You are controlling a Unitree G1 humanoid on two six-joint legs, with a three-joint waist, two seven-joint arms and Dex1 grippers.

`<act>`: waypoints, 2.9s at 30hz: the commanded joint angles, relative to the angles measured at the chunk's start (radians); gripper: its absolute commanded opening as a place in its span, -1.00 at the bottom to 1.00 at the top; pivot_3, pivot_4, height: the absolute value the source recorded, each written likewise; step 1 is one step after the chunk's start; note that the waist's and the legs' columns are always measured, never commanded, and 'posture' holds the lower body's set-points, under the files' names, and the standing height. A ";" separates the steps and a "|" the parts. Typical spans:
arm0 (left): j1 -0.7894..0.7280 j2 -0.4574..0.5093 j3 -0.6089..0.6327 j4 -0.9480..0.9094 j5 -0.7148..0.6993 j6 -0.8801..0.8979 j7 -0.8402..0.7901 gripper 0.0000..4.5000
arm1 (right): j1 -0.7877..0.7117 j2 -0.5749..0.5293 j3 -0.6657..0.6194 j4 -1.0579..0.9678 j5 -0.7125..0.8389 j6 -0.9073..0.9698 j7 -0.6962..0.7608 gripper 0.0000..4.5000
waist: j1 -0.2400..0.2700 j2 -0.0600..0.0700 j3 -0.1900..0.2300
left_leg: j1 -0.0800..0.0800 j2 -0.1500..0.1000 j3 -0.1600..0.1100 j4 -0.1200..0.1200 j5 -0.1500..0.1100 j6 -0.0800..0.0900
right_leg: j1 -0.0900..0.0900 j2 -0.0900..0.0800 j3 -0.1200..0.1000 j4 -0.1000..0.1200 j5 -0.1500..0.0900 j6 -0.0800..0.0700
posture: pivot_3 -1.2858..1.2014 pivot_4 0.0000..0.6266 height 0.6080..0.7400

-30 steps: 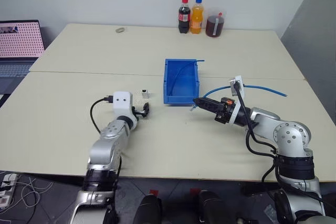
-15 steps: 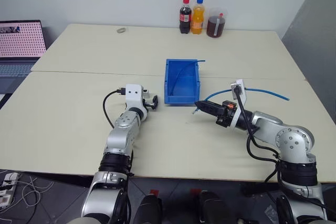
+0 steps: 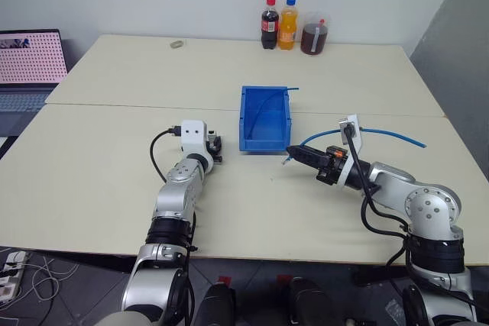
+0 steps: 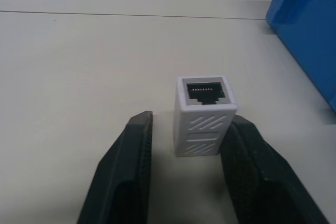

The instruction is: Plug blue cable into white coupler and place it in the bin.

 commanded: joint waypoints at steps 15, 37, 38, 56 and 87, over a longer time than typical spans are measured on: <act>0.195 0.404 -0.158 -0.261 -0.028 -0.043 -0.649 -0.66 | 0.000 -0.010 0.019 -0.050 -0.016 -0.040 0.021 -0.95 | -0.037 0.000 0.000 | 0.001 0.003 0.002 -0.003 0.000 0.000 | -0.002 0.002 0.001 0.001 0.000 -0.001 | 0.03 -0.52 1.00; 0.054 0.284 -0.388 0.106 0.029 -0.602 -1.206 -0.66 | -0.012 -0.140 0.451 0.005 -0.524 -0.455 0.402 -0.95 | -0.003 0.001 0.000 | 0.001 0.001 0.001 -0.009 0.000 0.000 | -0.004 0.000 -0.001 0.000 -0.002 -0.004 | 0.03 -0.52 1.00; 0.050 0.279 -0.385 0.113 0.027 -0.602 -1.208 -0.66 | -0.013 -0.133 0.450 0.013 -0.533 -0.463 0.404 -0.95 | -0.003 0.001 0.000 | 0.001 0.001 0.001 -0.009 0.000 0.000 | -0.004 0.000 -0.001 0.000 -0.002 -0.004 | 0.03 -0.52 1.00; 0.088 0.289 -0.364 0.049 -0.009 -0.515 -1.252 -0.66 | -0.056 -0.041 0.441 0.106 -0.567 -0.505 0.516 -0.95 | -0.004 0.001 0.000 | 0.001 0.001 0.000 -0.006 0.000 0.000 | -0.003 0.001 -0.001 0.001 -0.001 -0.006 | 0.03 -0.52 1.00; 0.115 0.303 -0.348 0.004 0.004 -0.488 -1.219 -0.66 | -0.064 -0.049 0.547 0.208 -0.748 -0.662 0.684 -0.95 | -0.006 0.001 -0.001 | 0.002 0.002 0.000 -0.002 0.000 0.000 | 0.000 0.001 -0.002 0.002 0.001 -0.009 | 0.03 -0.52 1.00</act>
